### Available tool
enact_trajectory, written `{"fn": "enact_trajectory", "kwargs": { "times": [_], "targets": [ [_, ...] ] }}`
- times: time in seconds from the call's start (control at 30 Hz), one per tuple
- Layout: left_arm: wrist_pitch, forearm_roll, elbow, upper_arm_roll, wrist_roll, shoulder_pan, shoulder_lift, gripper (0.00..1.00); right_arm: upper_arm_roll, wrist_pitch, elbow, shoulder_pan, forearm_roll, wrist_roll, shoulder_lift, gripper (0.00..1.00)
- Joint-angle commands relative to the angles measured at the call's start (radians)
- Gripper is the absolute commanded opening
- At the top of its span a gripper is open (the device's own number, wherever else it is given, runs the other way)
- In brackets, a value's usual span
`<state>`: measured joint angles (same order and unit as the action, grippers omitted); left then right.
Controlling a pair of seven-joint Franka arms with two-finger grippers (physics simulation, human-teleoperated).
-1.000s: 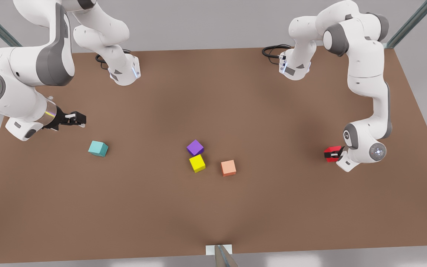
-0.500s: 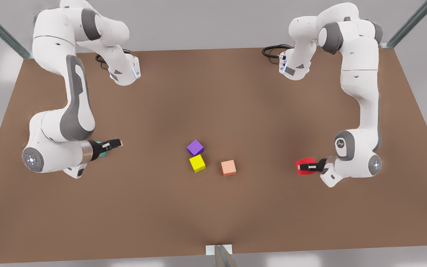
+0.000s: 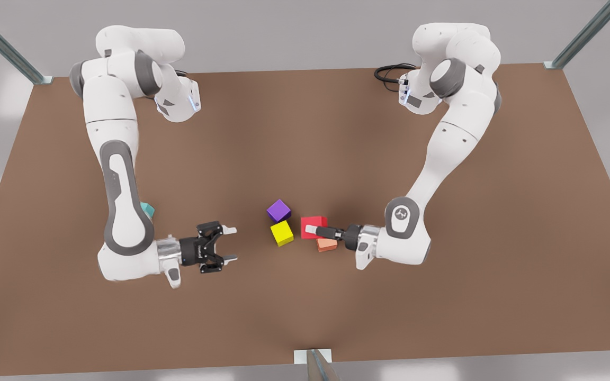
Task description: Pick up red wooden cube and pass to hand red wooden cube and place in blue wooden cube
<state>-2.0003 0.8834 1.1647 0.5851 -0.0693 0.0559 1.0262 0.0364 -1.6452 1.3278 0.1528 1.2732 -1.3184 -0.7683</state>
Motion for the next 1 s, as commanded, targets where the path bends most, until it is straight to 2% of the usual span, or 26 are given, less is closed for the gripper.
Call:
{"fn": "enact_trajectory", "kwargs": {
  "times": [0.0,0.17,0.33,0.63,0.73,0.97],
  "targets": [
    [-0.031,0.028,0.000,0.002,-0.082,0.001,0.005,0.57,-0.001,-0.070,0.040,0.002,0.118,-1.487,0.009,1.00],
    [-0.017,0.025,0.000,0.004,-0.142,0.002,0.005,0.57,-0.003,-0.123,0.096,0.054,0.291,-1.541,-0.020,1.00],
    [-0.018,0.028,0.000,0.004,-0.155,0.001,0.008,0.57,-0.009,-0.150,0.120,0.106,0.365,-1.556,-0.048,1.00],
    [-0.017,0.025,0.001,0.004,-0.149,0.001,0.006,0.57,-0.010,-0.176,0.205,0.174,0.451,-1.561,-0.039,1.00],
    [-0.005,0.025,0.003,0.004,-0.148,-0.011,0.005,0.57,-0.055,-0.229,0.205,0.180,0.472,-1.561,-0.043,1.00],
    [-0.002,0.023,0.004,0.004,-0.147,-0.018,0.003,0.58,-0.090,-0.275,0.203,0.177,0.483,-1.559,-0.048,1.00]
  ]
}}
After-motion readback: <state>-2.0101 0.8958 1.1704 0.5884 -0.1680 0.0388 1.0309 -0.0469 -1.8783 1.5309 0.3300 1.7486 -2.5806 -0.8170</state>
